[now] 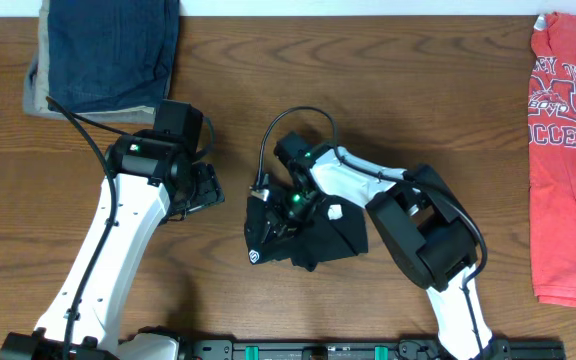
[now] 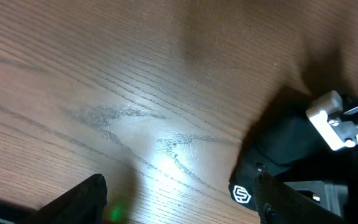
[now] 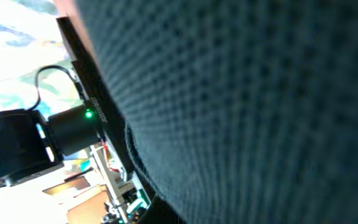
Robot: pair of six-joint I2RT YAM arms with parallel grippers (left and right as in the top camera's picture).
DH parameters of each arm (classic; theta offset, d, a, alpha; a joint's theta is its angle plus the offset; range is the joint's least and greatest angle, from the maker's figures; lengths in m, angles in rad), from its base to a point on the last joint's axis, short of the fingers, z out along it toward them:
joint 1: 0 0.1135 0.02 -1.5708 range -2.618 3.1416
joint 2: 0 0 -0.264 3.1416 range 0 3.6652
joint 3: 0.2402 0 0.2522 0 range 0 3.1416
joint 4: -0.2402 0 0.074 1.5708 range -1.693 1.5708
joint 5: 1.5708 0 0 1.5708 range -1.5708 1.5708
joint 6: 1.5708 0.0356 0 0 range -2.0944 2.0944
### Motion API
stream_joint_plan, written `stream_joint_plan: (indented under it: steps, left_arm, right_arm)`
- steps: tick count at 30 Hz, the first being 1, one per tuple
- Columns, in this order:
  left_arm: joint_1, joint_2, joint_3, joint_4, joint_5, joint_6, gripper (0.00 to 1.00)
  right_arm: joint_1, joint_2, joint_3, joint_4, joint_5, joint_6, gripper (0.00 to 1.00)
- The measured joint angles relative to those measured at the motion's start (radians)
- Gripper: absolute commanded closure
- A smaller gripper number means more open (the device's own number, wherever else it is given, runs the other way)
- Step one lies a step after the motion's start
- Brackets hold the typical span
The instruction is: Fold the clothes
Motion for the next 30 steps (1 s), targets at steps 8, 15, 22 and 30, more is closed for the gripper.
stream_joint_plan:
  steps: [8, 15, 22, 30]
  left_arm:
    - [0.0, 0.0, 0.0, 0.0, 0.0, 0.0, 0.23]
    - [0.0, 0.0, 0.0, 0.0, 0.0, 0.0, 0.23]
    - [0.0, 0.0, 0.0, 0.0, 0.0, 0.0, 0.23]
    - [0.0, 0.0, 0.0, 0.0, 0.0, 0.0, 0.23]
  right_arm:
    - [-0.08, -0.144, 0.0, -0.023, 0.018, 0.019, 0.78]
    - [-0.155, -0.298, 0.016, -0.012, 0.06, 0.019, 0.77]
    - [-0.121, -0.182, 0.016, 0.075, 0.062, 0.024, 0.78]
    - [-0.05, 0.008, 0.016, 0.201, 0.035, 0.079, 0.89]
